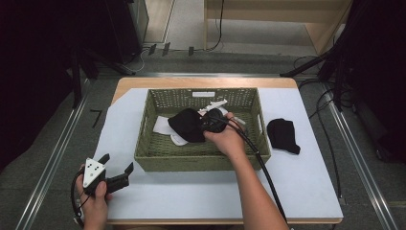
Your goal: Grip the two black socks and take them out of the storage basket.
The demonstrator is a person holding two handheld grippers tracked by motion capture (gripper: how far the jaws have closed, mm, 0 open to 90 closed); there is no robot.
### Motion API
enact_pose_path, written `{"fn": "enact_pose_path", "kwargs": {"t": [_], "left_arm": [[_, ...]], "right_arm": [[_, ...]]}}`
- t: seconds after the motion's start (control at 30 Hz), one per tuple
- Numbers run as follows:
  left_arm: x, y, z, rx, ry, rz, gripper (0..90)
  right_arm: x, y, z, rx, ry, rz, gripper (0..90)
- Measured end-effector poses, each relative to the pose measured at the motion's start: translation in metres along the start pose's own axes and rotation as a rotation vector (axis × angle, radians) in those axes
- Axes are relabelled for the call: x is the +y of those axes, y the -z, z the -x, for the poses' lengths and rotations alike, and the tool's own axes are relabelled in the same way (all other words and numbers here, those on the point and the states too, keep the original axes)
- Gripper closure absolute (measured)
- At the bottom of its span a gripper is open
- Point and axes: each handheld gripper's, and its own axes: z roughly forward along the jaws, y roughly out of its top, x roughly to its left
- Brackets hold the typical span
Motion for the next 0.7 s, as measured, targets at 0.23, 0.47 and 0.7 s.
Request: {"fn": "enact_pose_path", "kwargs": {"t": [0.23,0.47,0.7], "left_arm": [[0.000,0.000,0.000,0.001,-0.001,-0.005,9.2],[0.000,0.000,0.000,-0.001,-0.001,-0.004,9.3],[0.000,0.000,0.000,0.000,-0.003,-0.004,9.2]], "right_arm": [[-0.004,-0.017,-0.006,-0.006,-0.089,-0.117,41.4],[0.000,-0.016,-0.007,-0.033,0.086,-0.166,78.3],[0.007,0.000,-0.009,-0.054,0.116,-0.012,81.9]]}}
